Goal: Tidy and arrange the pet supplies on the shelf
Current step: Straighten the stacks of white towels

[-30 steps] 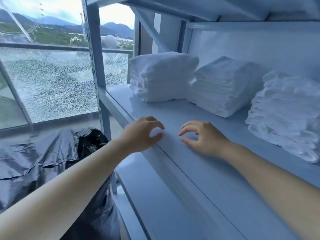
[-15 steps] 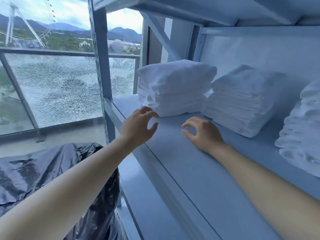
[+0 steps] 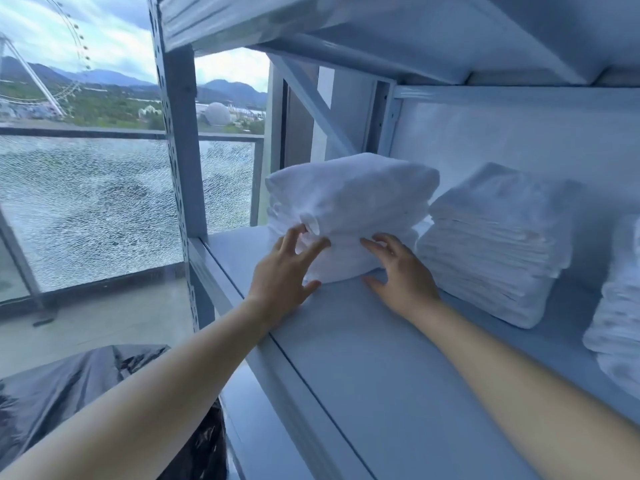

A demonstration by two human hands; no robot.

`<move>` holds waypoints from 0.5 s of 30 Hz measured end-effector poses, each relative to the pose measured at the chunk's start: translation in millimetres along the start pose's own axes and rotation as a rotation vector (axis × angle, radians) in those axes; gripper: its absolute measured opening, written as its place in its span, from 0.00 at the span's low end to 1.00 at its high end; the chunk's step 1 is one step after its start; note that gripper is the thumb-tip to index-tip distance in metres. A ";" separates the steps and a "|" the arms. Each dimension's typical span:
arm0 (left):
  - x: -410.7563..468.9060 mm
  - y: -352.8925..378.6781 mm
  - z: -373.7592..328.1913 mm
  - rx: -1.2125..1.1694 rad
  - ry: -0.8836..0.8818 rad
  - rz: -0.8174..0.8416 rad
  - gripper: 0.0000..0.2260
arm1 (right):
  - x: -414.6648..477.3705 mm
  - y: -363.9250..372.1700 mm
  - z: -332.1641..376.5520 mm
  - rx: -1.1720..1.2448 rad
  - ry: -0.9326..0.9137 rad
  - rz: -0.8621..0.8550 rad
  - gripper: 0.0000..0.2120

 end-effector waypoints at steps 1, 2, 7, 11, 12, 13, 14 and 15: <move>3.1 1.5 0.5 0.005 -0.004 0.007 0.30 | 2.7 1.1 -0.8 -0.009 0.000 0.004 0.28; 6.0 2.1 0.3 0.006 -0.003 0.009 0.31 | 5.6 2.6 -1.4 -0.018 0.001 0.009 0.29; 19.5 8.8 2.7 -0.017 0.002 0.033 0.28 | 17.4 7.4 -3.0 -0.007 -0.022 -0.007 0.29; 25.6 7.3 8.4 -0.040 -0.006 0.011 0.24 | 21.9 10.6 -4.2 0.017 -0.048 -0.031 0.28; 25.8 6.5 8.4 -0.045 0.001 0.005 0.23 | 22.3 10.7 -4.9 0.020 -0.056 -0.041 0.28; 25.1 6.3 8.3 -0.050 0.008 0.001 0.23 | 22.2 10.5 -6.3 0.020 -0.060 -0.050 0.28; 24.2 6.1 8.4 -0.053 0.017 -0.004 0.22 | 22.1 9.6 -8.6 0.020 -0.055 -0.057 0.28; 23.4 6.1 8.5 -0.053 0.025 -0.007 0.21 | 21.9 8.7 -11.3 0.020 -0.044 -0.061 0.29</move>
Point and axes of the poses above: each hand's wrist, its own x-axis towards the middle knuckle, its own y-axis out of the palm, z = x × y, the point moved 8 cm from there along x, towards the middle knuckle, and after that the axes turned 14 degrees about z, right-handed, at the moved point
